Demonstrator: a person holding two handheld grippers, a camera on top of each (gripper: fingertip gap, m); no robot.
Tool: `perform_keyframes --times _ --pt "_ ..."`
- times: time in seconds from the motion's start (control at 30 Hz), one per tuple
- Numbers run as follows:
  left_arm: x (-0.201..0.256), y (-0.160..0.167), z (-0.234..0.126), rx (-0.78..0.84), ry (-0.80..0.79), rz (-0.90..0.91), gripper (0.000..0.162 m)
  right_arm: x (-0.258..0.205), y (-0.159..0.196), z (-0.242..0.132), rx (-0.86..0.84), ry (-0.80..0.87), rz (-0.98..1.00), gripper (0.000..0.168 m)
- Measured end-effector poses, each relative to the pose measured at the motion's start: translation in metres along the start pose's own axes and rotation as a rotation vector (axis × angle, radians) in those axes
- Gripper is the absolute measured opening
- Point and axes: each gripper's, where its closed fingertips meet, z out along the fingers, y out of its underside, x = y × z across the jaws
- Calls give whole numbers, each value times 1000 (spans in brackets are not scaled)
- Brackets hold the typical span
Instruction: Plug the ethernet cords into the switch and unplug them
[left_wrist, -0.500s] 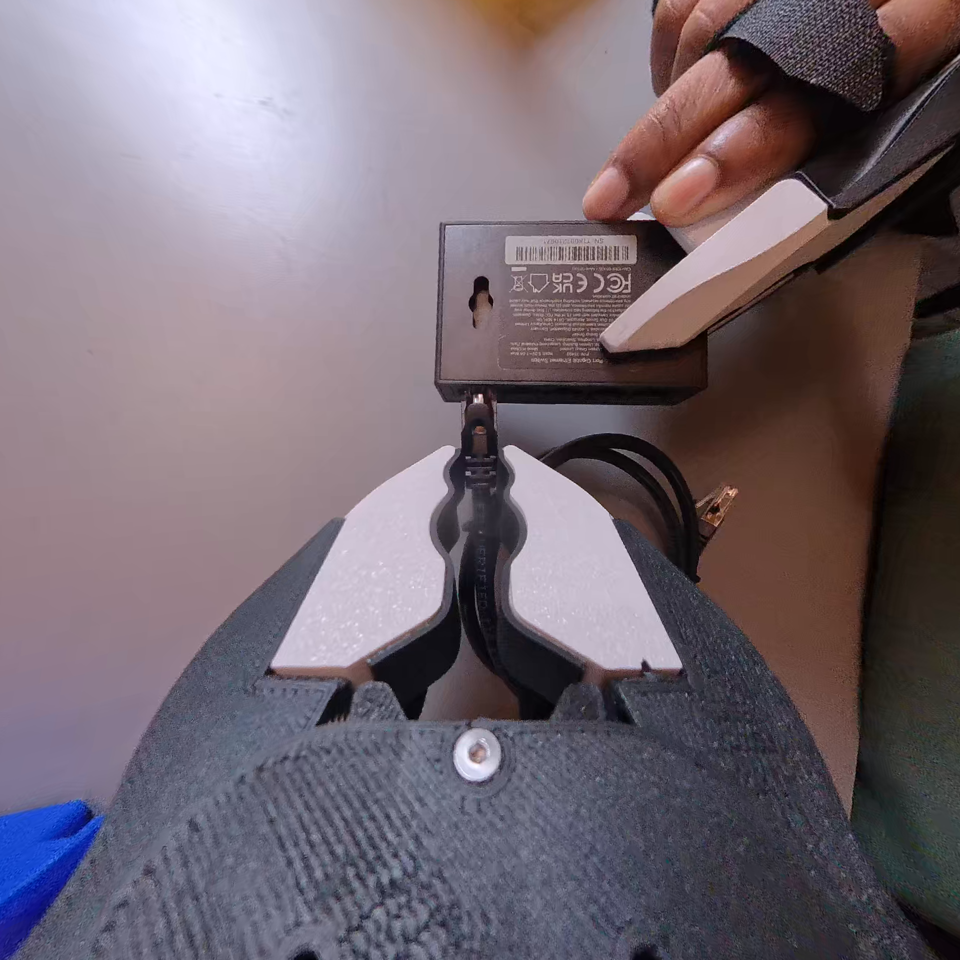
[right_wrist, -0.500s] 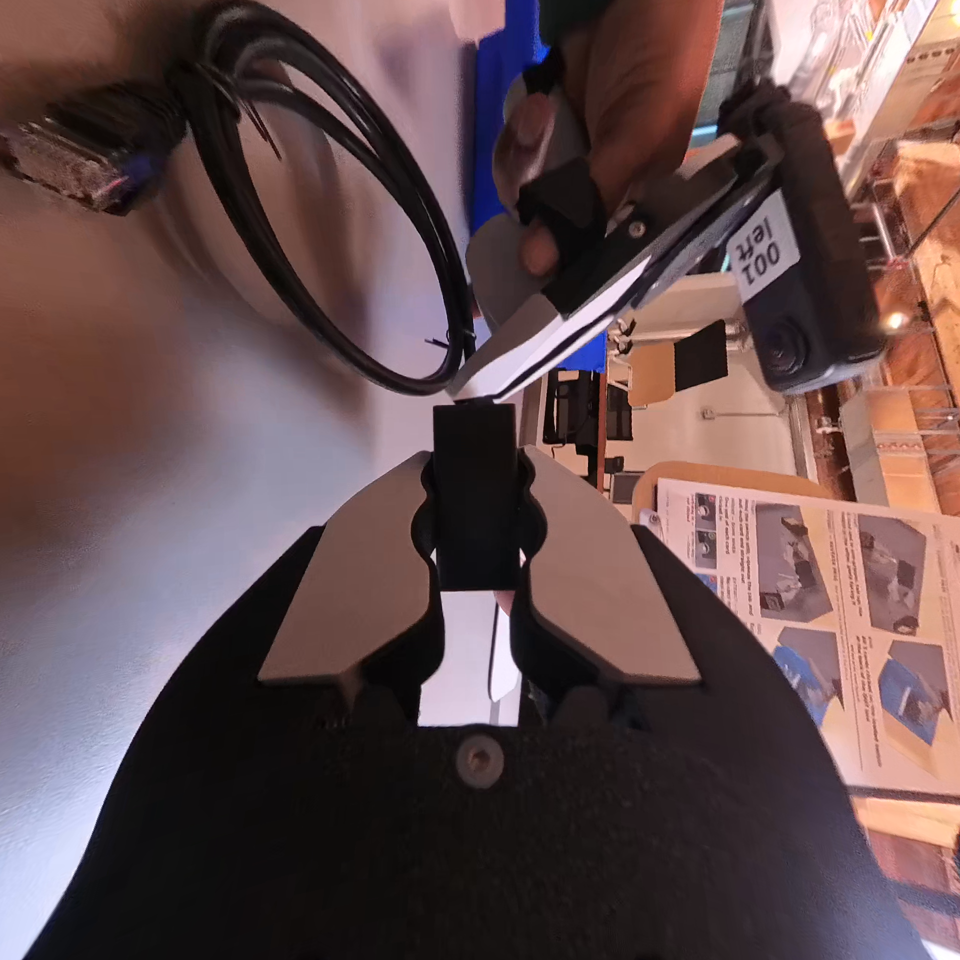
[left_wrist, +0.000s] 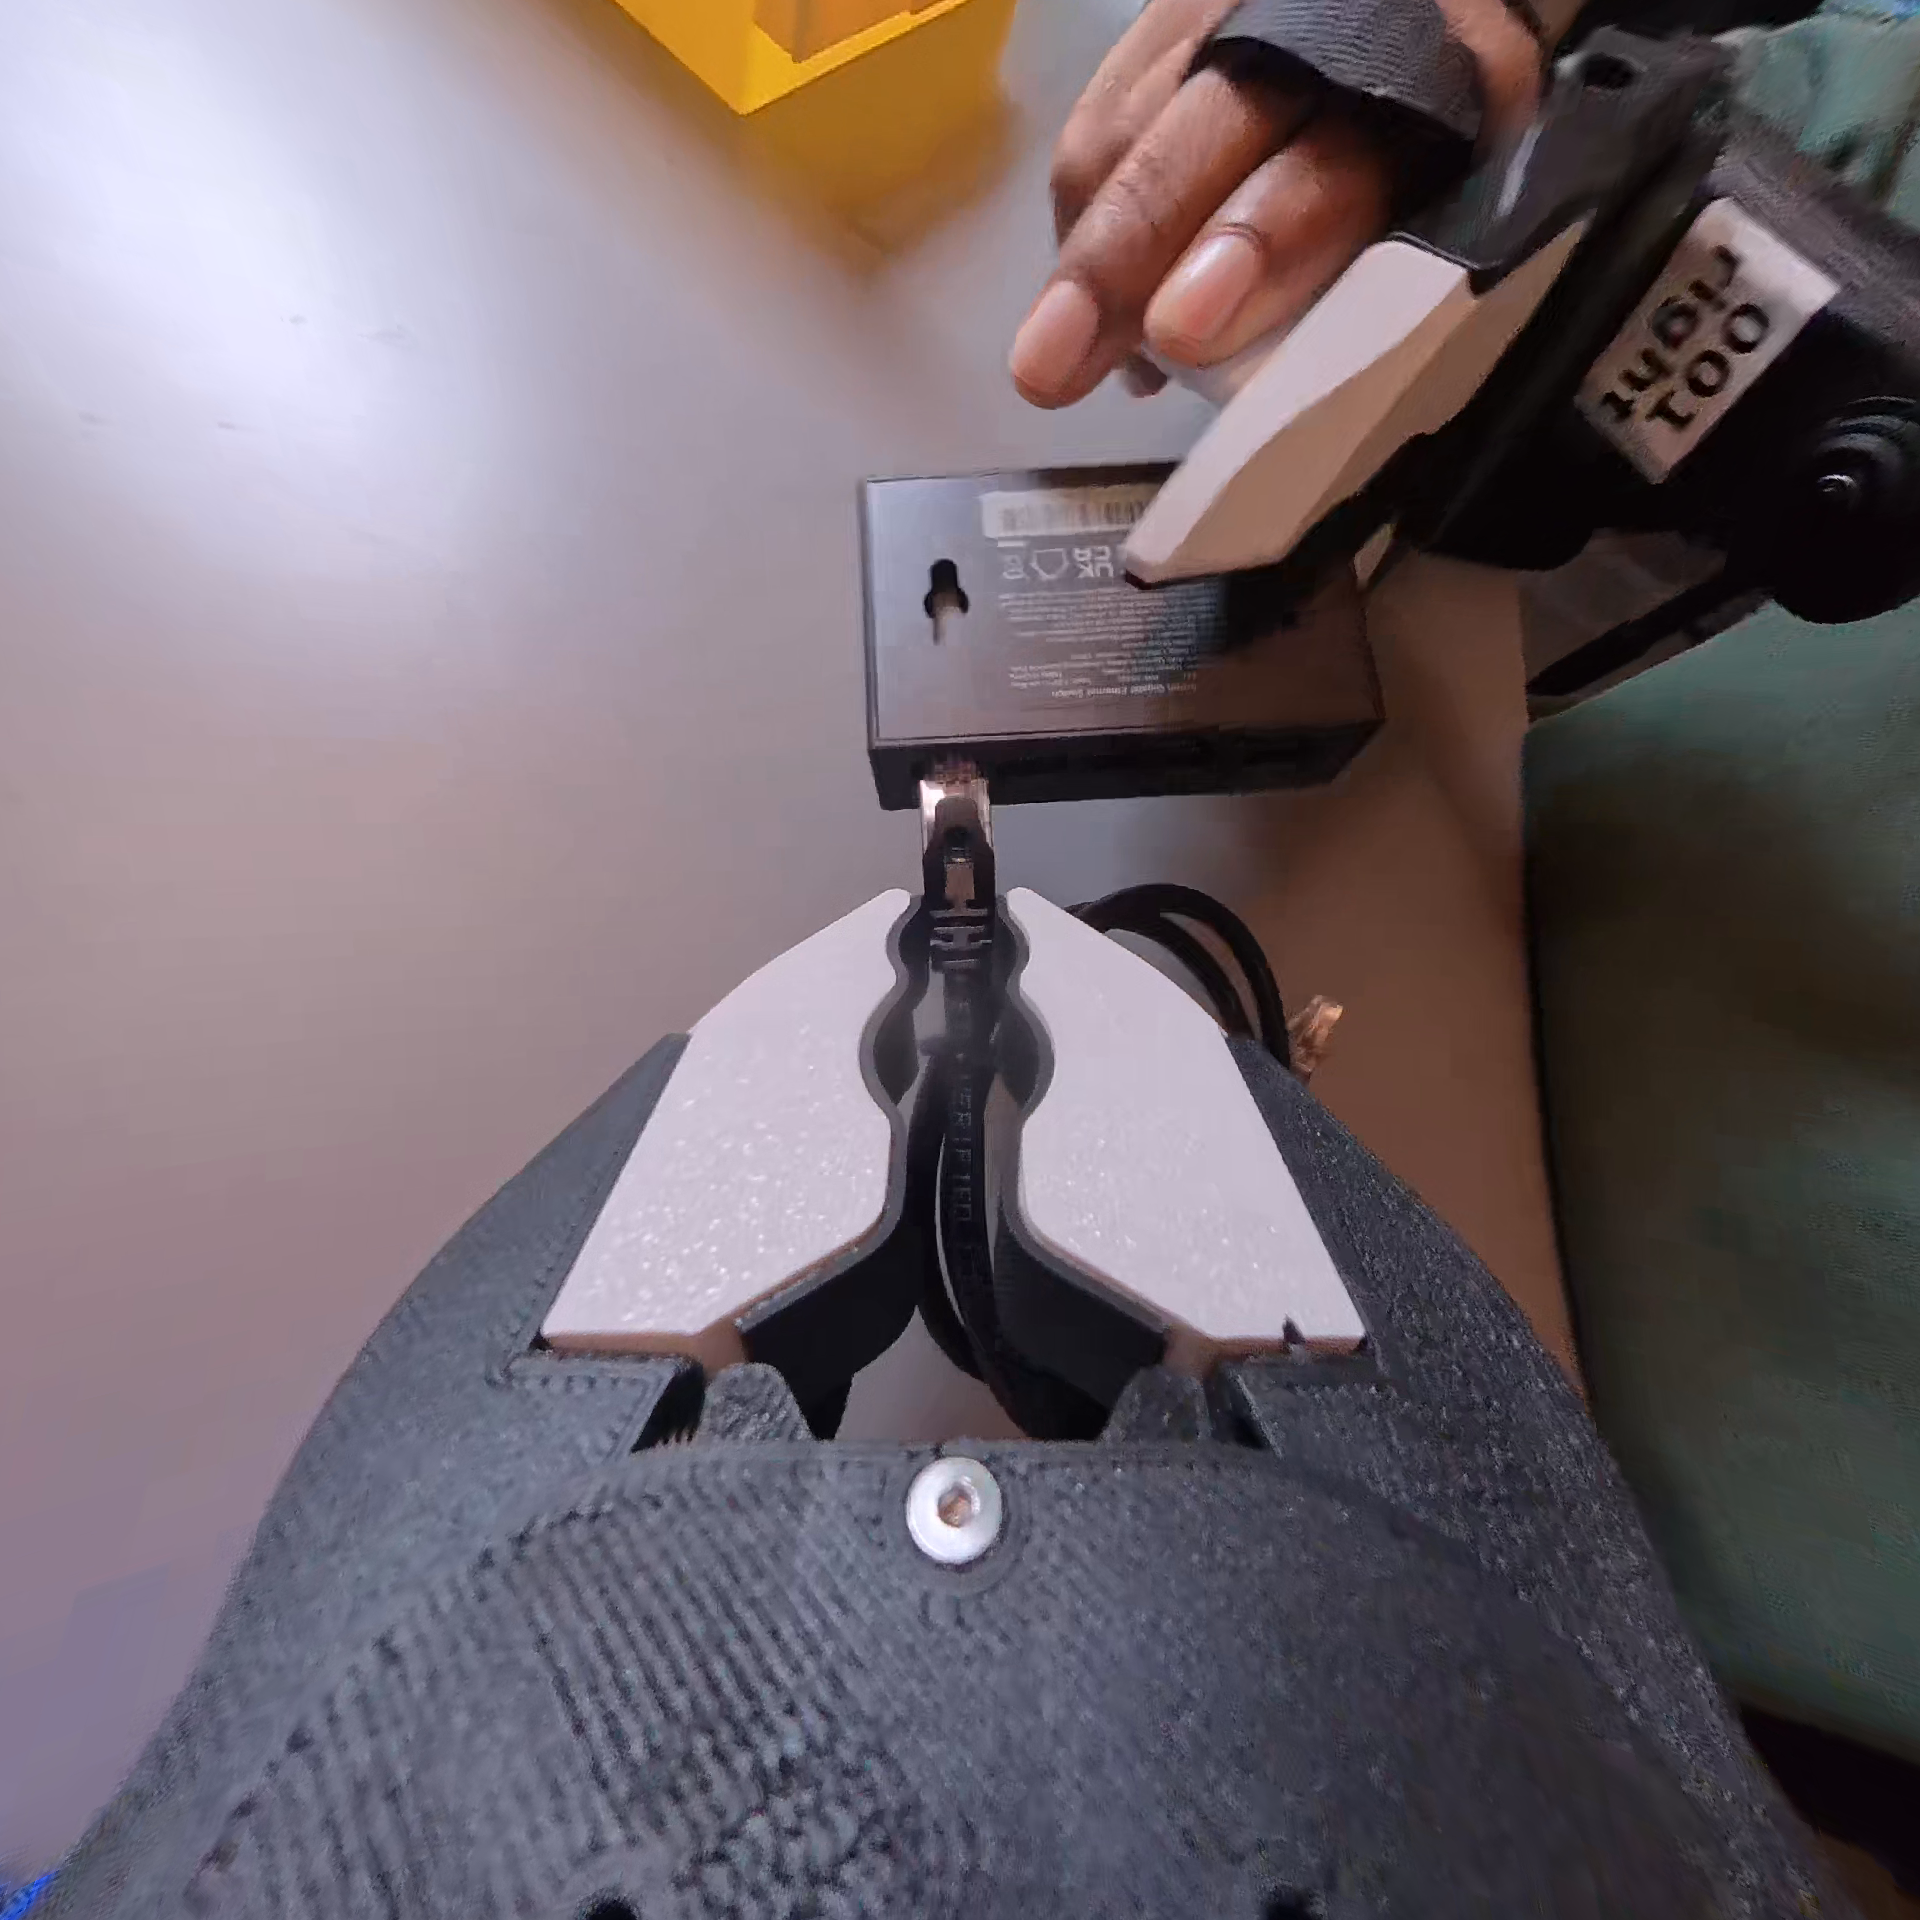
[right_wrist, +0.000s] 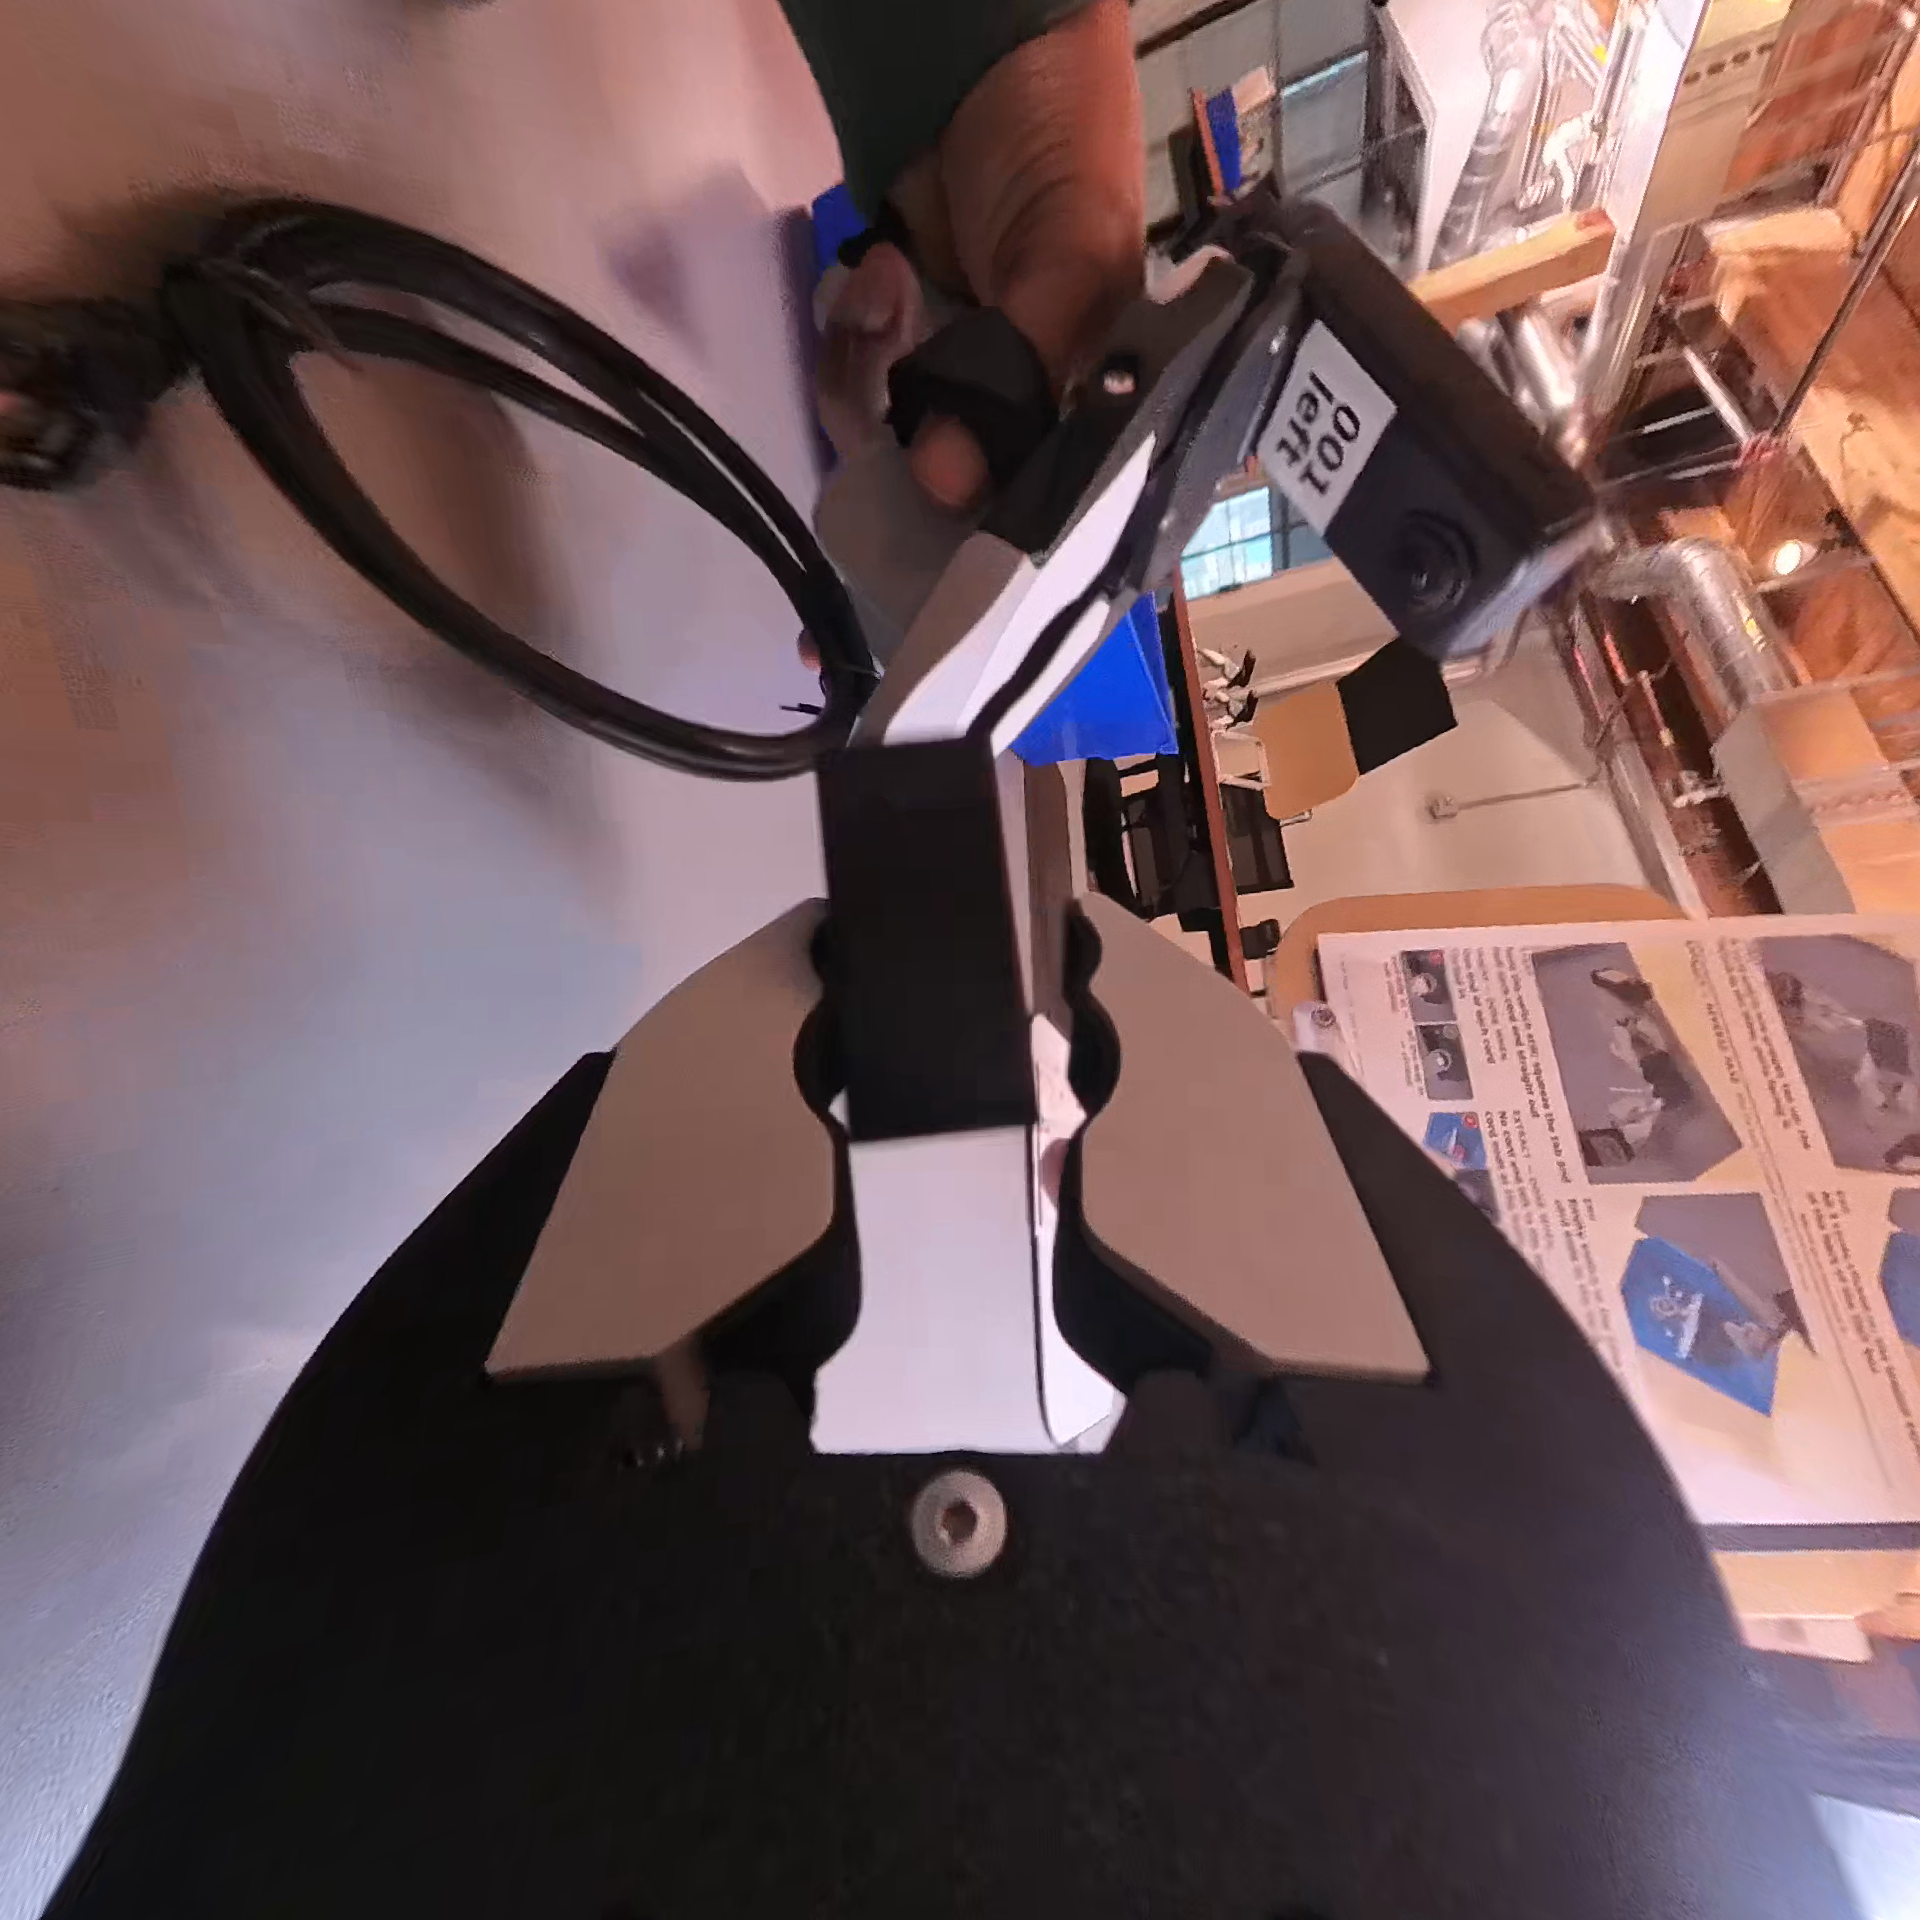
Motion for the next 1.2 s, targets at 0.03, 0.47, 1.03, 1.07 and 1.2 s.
perform_keyframes --times 0.03,0.47,1.03,1.07,1.2 --pt "5 -2 0 12 31 -5 12 2 2 0 -7 -8 24 46" --pt "11 3 5 -41 40 0 12 -12 -13 -4 45 -72 -30 30" --pt "23 2 7 -17 145 -51 12 -12 11 -3 -13 -115 52 30" --pt "23 2 7 -14 148 -50 12 -13 10 -3 -17 -121 55 30" --pt "29 2 6 -30 153 -10 12 -13 3 -6 24 -136 72 30"
